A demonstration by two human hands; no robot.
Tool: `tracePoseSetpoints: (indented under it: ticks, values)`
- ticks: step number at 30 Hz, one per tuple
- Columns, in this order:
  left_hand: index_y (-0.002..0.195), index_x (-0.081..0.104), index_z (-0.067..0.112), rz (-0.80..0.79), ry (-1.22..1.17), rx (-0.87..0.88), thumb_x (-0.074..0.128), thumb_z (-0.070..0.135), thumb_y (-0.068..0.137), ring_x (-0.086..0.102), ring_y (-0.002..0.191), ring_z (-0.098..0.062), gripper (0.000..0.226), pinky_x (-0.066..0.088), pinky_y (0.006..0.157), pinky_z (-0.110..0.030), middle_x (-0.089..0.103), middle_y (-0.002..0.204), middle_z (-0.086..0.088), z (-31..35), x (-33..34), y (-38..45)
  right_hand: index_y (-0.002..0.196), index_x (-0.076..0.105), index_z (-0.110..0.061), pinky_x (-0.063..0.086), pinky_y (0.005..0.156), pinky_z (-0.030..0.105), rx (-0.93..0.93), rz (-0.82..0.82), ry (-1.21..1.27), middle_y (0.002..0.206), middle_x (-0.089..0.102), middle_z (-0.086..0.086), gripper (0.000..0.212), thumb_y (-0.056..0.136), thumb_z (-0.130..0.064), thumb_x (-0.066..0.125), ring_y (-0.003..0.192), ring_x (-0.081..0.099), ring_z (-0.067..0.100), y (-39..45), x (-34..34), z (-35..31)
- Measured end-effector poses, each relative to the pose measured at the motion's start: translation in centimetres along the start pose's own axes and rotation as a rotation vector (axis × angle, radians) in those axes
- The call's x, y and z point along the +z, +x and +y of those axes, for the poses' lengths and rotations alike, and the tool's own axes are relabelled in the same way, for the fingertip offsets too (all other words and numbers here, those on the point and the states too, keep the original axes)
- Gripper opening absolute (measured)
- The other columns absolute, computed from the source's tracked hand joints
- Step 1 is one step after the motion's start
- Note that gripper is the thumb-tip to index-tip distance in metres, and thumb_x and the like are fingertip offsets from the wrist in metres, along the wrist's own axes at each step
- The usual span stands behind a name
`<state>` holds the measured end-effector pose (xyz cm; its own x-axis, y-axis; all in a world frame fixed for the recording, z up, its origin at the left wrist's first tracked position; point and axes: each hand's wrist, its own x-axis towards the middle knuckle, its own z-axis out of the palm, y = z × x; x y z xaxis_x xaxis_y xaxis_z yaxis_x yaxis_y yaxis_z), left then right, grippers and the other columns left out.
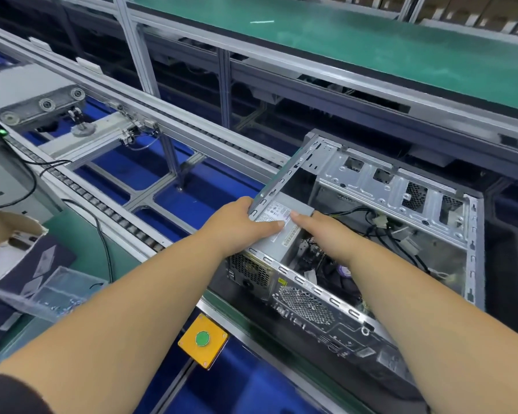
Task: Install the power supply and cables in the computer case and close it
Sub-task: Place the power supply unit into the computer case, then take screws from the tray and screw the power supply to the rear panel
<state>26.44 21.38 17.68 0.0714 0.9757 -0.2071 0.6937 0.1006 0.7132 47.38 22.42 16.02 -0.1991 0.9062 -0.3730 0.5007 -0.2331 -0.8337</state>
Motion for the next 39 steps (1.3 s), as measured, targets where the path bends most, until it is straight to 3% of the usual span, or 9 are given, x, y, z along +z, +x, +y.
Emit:
tracePoseSetpoints:
  ticks: [5,10,15,19,24,28,30,33,39]
  values:
    - [0.113,0.052,0.030,0.028,0.132,0.019,0.053,0.088,0.055,0.058,0.085,-0.009,0.082,0.042,0.061,-0.029,0.059,0.097,0.014,0.2,0.3,0.3,0.070,0.057,-0.075,0.033,0.069,0.017,-0.002,-0.023,-0.028,0.074,0.055,-0.053,0.027,0.092,-0.061,0.052,0.071,0.053,-0.030,0.1,-0.2,-0.1]
    - [0.131,0.045,0.025,-0.025,0.177,-0.008,0.057,0.085,0.061,0.059,0.098,-0.017,0.093,0.049,0.075,-0.034,0.059,0.116,0.006,0.2,0.3,0.6,0.069,0.054,-0.079,0.032,0.070,0.016,-0.007,-0.087,0.002,0.074,0.053,-0.055,0.032,0.094,-0.059,0.051,0.069,0.049,-0.034,-0.1,-0.4,-0.3]
    - [0.131,0.044,0.027,-0.046,0.156,-0.026,0.062,0.080,0.064,0.059,0.094,-0.015,0.087,0.049,0.072,-0.033,0.059,0.114,0.007,0.2,0.2,0.8,0.100,0.058,-0.064,0.036,0.077,0.014,-0.014,-0.096,0.034,0.097,0.060,-0.048,0.011,0.089,-0.064,0.054,0.089,0.056,-0.026,0.2,-0.6,0.5]
    - [0.140,0.039,0.025,-0.068,0.156,-0.042,0.062,0.082,0.060,0.059,0.104,-0.020,0.100,0.051,0.079,-0.035,0.057,0.127,0.003,0.3,0.1,0.8,0.136,0.046,-0.048,0.034,0.091,0.025,0.018,-0.042,0.019,0.119,0.052,-0.037,0.065,0.078,-0.077,0.053,0.114,0.051,-0.002,0.0,-0.1,0.4]
    - [0.142,0.034,0.028,-0.075,0.096,-0.033,0.063,0.084,0.055,0.060,0.098,-0.014,0.108,0.054,0.079,-0.036,0.057,0.125,0.009,0.1,0.0,0.4,0.138,0.041,-0.027,0.040,0.083,0.029,0.090,0.127,-0.087,0.124,0.053,-0.012,0.073,0.081,-0.067,0.063,0.109,0.055,0.012,-1.2,-0.3,-1.5]
    - [0.150,0.021,0.029,-0.054,0.084,0.004,0.066,0.080,0.061,0.047,0.126,-0.024,0.113,0.047,0.087,-0.038,0.039,0.148,0.002,-0.2,-0.1,0.0,0.128,0.053,-0.027,0.044,0.076,0.029,0.077,0.370,-0.136,0.123,0.058,-0.007,0.052,0.087,-0.058,0.062,0.102,0.058,0.013,-3.1,-1.4,-3.8]
    - [0.151,0.022,0.022,0.067,0.183,0.139,0.064,0.073,0.071,0.036,0.134,-0.027,0.104,0.041,0.098,-0.044,0.035,0.149,-0.003,-0.2,-0.1,-0.5,0.113,0.060,-0.033,0.042,0.066,0.025,0.074,0.442,-0.107,0.113,0.062,-0.012,0.034,0.089,-0.057,0.060,0.092,0.059,0.007,-4.7,-1.7,-4.4]
    - [0.144,0.037,0.019,0.282,0.210,0.451,0.063,0.055,0.084,0.036,0.127,-0.027,0.074,0.033,0.104,-0.041,0.043,0.139,-0.004,0.2,-0.2,-2.0,0.101,0.065,-0.034,0.044,0.068,0.026,0.055,0.549,-0.067,0.103,0.064,-0.018,0.020,0.090,-0.050,0.061,0.092,0.060,0.004,-7.8,-2.0,-4.5]
    - [0.134,0.051,0.025,0.145,0.074,0.691,0.062,0.036,0.089,0.039,0.125,-0.018,0.047,0.031,0.105,-0.033,0.049,0.133,0.004,2.9,1.0,-5.0,0.089,0.071,-0.031,0.044,0.064,0.018,0.045,0.789,0.032,0.096,0.068,-0.016,0.012,0.091,-0.039,0.062,0.084,0.059,0.003,-14.5,-2.7,-1.9]
